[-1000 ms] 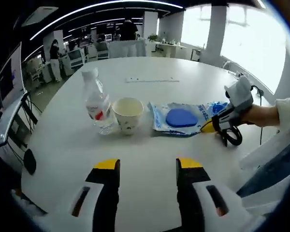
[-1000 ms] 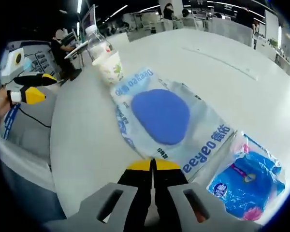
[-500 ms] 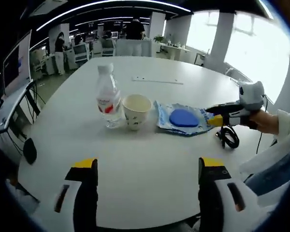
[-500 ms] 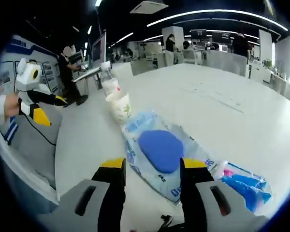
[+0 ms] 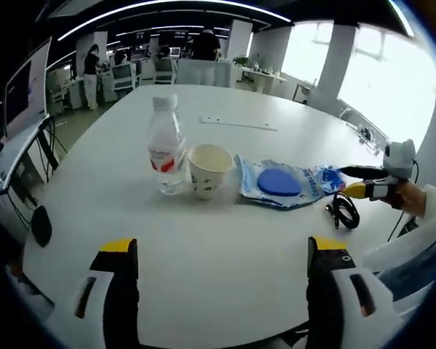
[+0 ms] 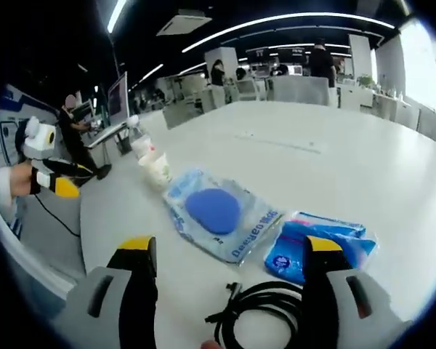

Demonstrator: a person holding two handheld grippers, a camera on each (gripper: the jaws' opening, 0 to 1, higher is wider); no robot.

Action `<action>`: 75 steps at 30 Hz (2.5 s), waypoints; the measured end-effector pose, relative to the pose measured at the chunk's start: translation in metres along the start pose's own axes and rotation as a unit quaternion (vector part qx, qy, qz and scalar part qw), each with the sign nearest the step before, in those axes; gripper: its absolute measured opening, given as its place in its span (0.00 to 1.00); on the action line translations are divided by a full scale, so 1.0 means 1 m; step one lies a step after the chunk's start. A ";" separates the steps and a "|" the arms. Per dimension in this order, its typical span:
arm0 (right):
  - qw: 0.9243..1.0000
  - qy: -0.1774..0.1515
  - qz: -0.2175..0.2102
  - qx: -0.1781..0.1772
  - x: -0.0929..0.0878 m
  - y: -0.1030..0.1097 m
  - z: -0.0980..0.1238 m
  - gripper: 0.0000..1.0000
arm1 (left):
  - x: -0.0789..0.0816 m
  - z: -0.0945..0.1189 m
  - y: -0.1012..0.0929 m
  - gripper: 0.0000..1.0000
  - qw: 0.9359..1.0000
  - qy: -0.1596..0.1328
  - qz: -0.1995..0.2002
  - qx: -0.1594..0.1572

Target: Arrange the tabletop items into an orderly group along one side of the table until the central work area is clear of visible clutter.

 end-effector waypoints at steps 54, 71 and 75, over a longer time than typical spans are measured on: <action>0.986 0.018 -0.147 -0.075 -0.080 -0.021 0.098 0.78 | -0.019 0.007 0.004 0.98 0.999 0.023 -0.008 -0.040; 0.981 0.017 -0.180 -0.074 -0.088 -0.022 0.108 0.77 | -0.024 0.009 0.002 0.96 0.999 0.015 -0.015 -0.050; 0.980 0.015 -0.183 -0.080 -0.089 -0.026 0.110 0.77 | -0.023 0.007 0.003 0.95 0.998 0.016 -0.019 -0.055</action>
Point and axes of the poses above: the point that each gripper's makers call its tool centre point, and the gripper's own axes: z roughly backward along the fingers, y roughly to its left, x roughly out of its top, the point moved 1 cm from there along z, roughly backward along the fingers, and after that the axes turned 15 degrees about -z, right-handed, at the moved point
